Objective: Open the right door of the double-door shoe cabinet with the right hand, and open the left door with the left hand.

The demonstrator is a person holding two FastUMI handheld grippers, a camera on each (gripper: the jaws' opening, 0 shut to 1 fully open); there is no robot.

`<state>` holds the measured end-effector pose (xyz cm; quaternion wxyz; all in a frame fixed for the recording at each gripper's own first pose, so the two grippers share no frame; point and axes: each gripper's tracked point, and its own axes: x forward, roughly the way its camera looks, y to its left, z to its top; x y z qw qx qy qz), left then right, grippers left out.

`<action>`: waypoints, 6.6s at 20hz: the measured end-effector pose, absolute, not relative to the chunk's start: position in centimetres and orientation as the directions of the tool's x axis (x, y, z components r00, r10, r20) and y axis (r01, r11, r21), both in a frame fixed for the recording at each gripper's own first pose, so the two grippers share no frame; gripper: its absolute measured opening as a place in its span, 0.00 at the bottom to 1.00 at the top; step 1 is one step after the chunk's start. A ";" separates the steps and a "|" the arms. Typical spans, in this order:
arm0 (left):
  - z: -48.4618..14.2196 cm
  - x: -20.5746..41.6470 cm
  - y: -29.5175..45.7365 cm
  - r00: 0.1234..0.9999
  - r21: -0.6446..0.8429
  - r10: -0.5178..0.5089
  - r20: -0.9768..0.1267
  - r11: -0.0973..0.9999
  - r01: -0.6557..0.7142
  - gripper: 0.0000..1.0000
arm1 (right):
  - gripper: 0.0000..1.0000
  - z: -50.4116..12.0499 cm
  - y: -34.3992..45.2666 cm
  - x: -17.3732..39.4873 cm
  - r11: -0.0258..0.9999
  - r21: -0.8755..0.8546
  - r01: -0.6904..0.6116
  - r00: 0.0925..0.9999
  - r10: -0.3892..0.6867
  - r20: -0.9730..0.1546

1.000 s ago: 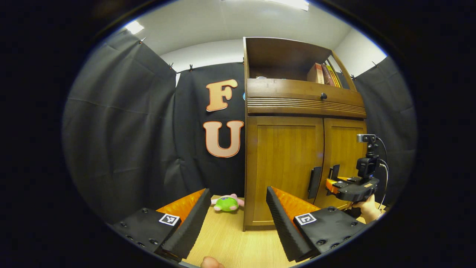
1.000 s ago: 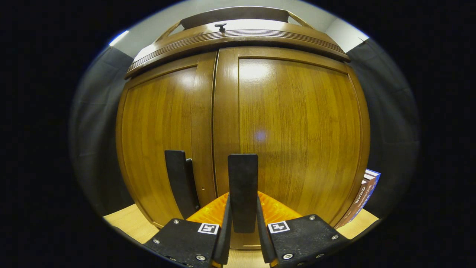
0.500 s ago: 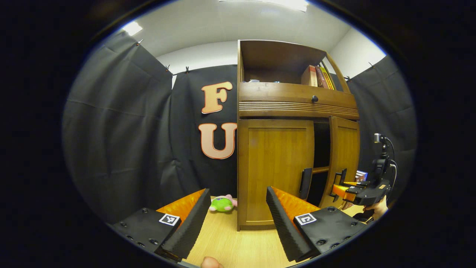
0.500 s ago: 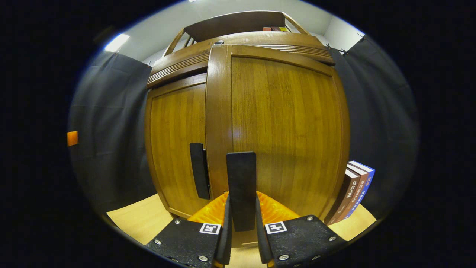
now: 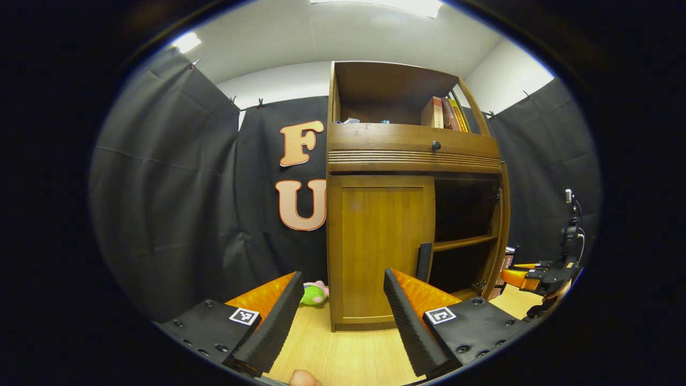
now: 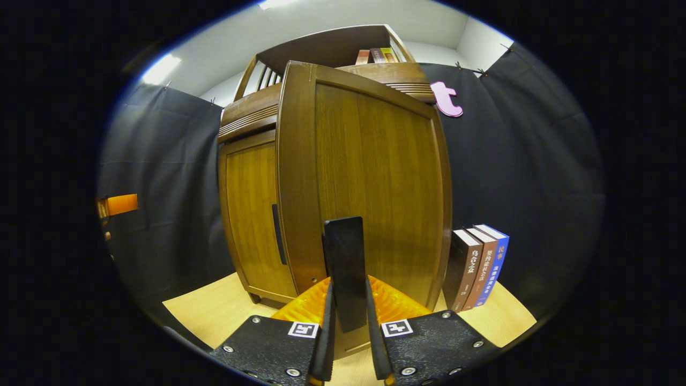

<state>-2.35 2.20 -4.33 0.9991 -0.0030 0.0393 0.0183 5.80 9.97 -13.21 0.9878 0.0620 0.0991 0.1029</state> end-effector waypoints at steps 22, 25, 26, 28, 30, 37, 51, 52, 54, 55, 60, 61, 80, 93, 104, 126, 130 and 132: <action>-6.1 -0.3 -4.0 0.990 -0.007 -0.075 -0.117 0.997 0.075 0.97 | 0.07 -13.0 -2.2 0.7 0.998 0.056 -0.018 0.977 0.029 -0.213; -6.3 0.3 -5.1 0.989 -0.030 -0.095 -0.116 0.995 0.092 0.96 | 0.07 -13.1 -3.5 0.6 0.999 0.044 -0.012 0.977 0.021 -0.214; -6.5 0.6 -5.5 0.988 -0.033 -0.098 -0.117 0.995 0.095 0.96 | 0.07 -13.1 -3.9 0.4 0.999 0.039 -0.009 0.977 0.017 -0.215; -6.9 1.3 -6.0 0.989 -0.032 -0.097 -0.115 0.995 0.094 0.97 | 0.07 -13.0 -4.2 0.9 0.999 0.040 -0.010 0.977 0.018 -0.214; -7.3 2.0 -6.8 0.988 -0.033 -0.105 -0.110 0.994 0.102 0.95 | 0.06 -12.8 -4.9 0.8 0.999 0.043 -0.010 0.976 0.019 -0.215; -9.0 5.1 -9.5 0.983 -0.072 -0.140 -0.120 0.989 0.132 0.96 | 0.06 -12.8 -8.4 0.1 0.998 0.046 0.037 0.979 -0.027 -0.203; -13.4 14.4 -14.1 0.978 -0.052 -0.138 -0.158 0.990 0.131 0.95 | 0.23 -11.3 -13.9 -3.1 0.987 0.042 0.155 0.977 -0.147 -0.158; -13.8 15.2 -14.3 0.976 -0.059 -0.140 -0.165 0.990 0.132 0.96 | 0.28 -11.2 -13.9 -3.2 0.987 0.051 0.155 0.977 -0.146 -0.157; -14.9 16.4 -14.7 0.973 -0.069 -0.145 -0.181 0.988 0.135 0.95 | 0.38 -10.8 -14.5 -3.4 0.985 0.060 0.159 0.977 -0.148 -0.152; -15.3 17.1 -14.9 0.972 -0.069 -0.147 -0.185 0.988 0.136 0.95 | 0.45 -11.0 -14.9 -3.6 0.984 0.057 0.169 0.976 -0.159 -0.149; -16.6 20.1 -15.4 0.974 -0.069 -0.145 -0.176 0.989 0.135 0.96 | 0.87 -10.6 -15.8 -3.8 0.980 0.057 0.190 0.974 -0.181 -0.134; -16.8 20.8 -15.2 0.975 -0.063 -0.138 -0.172 0.990 0.129 0.96 | 0.76 -10.6 -15.7 -3.8 0.980 0.062 0.188 0.975 -0.179 -0.133; -18.0 21.4 -16.1 0.967 -0.042 -0.188 -0.170 0.982 0.183 0.34 | 0.92 -10.9 -13.8 -3.8 0.981 0.081 0.175 0.975 -0.162 -0.149; -16.1 9.3 -10.6 0.955 -0.036 -0.238 -0.177 0.971 0.235 0.33 | 0.93 -8.5 -10.6 -4.8 0.985 0.078 0.154 0.983 -0.144 -0.115; -15.7 3.8 -4.0 0.955 -0.053 -0.222 -0.196 0.975 0.216 0.24 | 0.89 -7.8 -5.0 -4.2 0.995 0.075 0.072 0.992 -0.064 -0.106; -15.6 0.4 10.1 0.981 -0.025 -0.004 -0.194 1.000 -0.001 0.11 | 0.82 -9.6 2.7 -1.4 0.996 0.071 -0.063 0.986 0.073 -0.150; -15.4 -0.4 12.1 0.981 -0.015 0.026 -0.190 0.999 -0.030 0.09 | 0.82 -9.5 3.2 -1.1 0.995 0.074 -0.071 0.986 0.081 -0.145; -15.4 -0.8 12.9 0.980 -0.005 0.047 -0.191 0.999 -0.049 0.09 | 0.82 -9.6 3.3 -1.1 0.995 0.073 -0.074 0.985 0.084 -0.151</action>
